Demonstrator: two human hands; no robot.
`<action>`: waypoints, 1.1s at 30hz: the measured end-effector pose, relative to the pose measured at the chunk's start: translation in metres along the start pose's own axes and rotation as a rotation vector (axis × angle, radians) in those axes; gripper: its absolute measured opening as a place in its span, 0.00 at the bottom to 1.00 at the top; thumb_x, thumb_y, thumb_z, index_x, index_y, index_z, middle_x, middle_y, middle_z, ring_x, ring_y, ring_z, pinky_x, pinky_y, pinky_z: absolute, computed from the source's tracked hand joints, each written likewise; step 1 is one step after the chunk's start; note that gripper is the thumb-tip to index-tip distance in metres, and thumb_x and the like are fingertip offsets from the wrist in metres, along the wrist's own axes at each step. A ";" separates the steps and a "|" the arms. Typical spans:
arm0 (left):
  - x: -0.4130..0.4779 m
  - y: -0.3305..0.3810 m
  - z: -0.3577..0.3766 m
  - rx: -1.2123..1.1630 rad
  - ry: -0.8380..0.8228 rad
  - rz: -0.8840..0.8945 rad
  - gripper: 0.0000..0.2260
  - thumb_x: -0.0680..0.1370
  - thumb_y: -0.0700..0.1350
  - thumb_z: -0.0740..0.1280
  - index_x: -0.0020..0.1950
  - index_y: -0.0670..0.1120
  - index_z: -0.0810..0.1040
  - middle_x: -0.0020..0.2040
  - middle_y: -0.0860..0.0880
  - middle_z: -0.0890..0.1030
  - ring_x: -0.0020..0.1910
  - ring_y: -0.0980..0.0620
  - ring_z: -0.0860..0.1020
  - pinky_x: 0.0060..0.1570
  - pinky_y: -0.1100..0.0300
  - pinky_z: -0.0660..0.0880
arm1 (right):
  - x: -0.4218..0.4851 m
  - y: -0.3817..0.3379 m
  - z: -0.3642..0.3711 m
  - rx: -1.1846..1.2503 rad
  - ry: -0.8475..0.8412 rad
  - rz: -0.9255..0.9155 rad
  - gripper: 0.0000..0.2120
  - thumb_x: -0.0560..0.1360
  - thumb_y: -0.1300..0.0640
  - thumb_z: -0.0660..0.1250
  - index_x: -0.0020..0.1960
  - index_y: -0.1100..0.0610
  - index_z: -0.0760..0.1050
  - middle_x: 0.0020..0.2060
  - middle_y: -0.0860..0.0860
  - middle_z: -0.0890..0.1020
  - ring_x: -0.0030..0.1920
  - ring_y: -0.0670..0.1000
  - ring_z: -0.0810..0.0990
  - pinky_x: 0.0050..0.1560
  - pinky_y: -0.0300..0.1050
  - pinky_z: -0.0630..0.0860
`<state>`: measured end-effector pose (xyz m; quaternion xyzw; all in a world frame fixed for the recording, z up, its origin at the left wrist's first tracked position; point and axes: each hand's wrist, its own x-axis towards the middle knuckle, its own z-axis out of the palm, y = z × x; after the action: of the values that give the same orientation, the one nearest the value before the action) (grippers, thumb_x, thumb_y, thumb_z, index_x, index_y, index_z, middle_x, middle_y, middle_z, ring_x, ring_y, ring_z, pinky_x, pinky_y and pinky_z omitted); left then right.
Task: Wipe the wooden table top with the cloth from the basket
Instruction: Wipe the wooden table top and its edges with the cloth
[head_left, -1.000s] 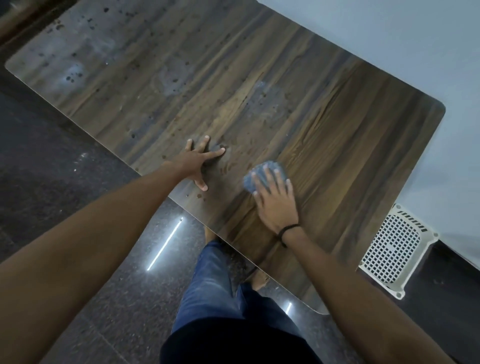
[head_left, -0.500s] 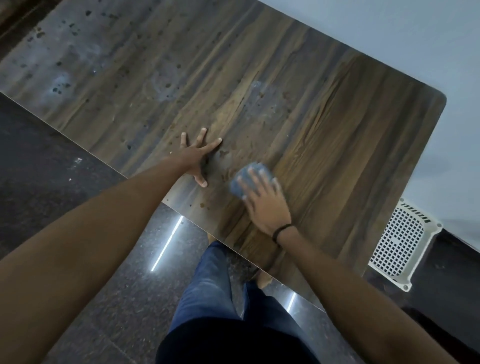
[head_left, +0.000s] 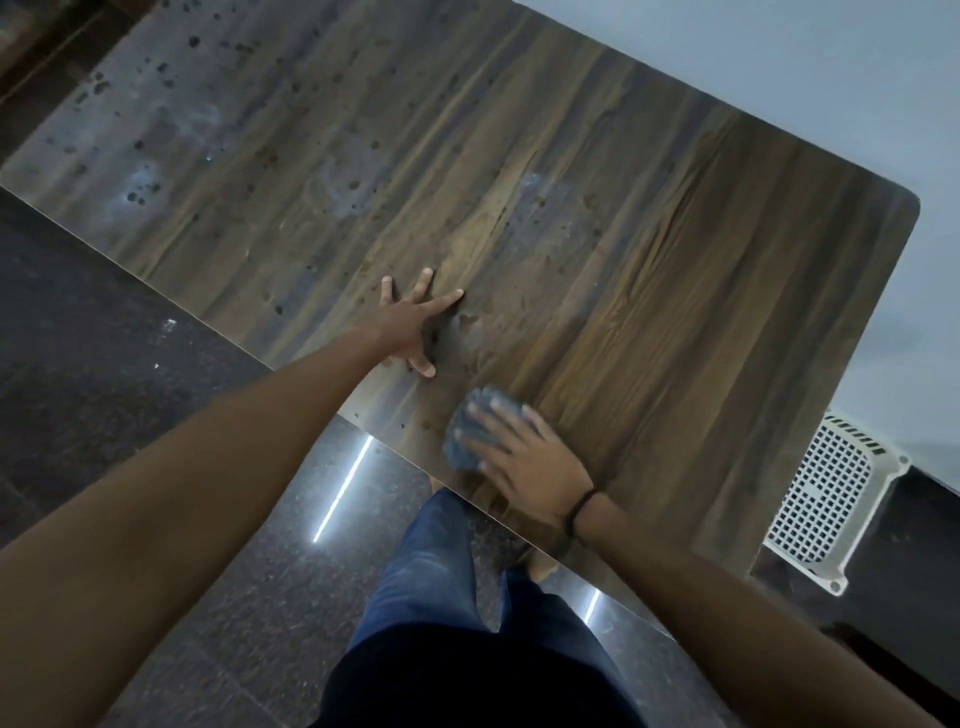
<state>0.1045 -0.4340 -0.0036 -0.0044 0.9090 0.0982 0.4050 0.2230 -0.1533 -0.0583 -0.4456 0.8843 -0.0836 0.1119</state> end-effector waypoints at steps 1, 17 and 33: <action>0.000 -0.001 -0.005 0.004 0.003 0.003 0.57 0.68 0.51 0.81 0.78 0.67 0.38 0.80 0.56 0.32 0.75 0.29 0.31 0.70 0.28 0.58 | -0.012 0.004 0.000 -0.010 -0.034 -0.118 0.25 0.85 0.46 0.50 0.82 0.43 0.52 0.82 0.48 0.51 0.82 0.52 0.48 0.79 0.58 0.51; 0.019 -0.010 -0.037 -0.011 -0.013 0.045 0.58 0.67 0.54 0.80 0.76 0.70 0.35 0.76 0.58 0.24 0.74 0.34 0.26 0.66 0.20 0.50 | 0.010 0.031 -0.013 -0.020 0.056 0.204 0.25 0.85 0.48 0.51 0.81 0.43 0.54 0.81 0.48 0.56 0.81 0.52 0.51 0.76 0.63 0.59; 0.044 0.006 -0.050 -0.003 -0.017 0.099 0.60 0.65 0.52 0.82 0.77 0.69 0.36 0.76 0.58 0.24 0.73 0.33 0.26 0.65 0.19 0.47 | 0.069 0.080 -0.041 0.117 0.154 0.783 0.26 0.86 0.48 0.49 0.82 0.44 0.48 0.82 0.48 0.50 0.82 0.54 0.46 0.78 0.63 0.50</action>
<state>0.0376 -0.4340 -0.0019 0.0407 0.9045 0.1195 0.4074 0.1103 -0.1596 -0.0472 -0.0605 0.9868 -0.1179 0.0936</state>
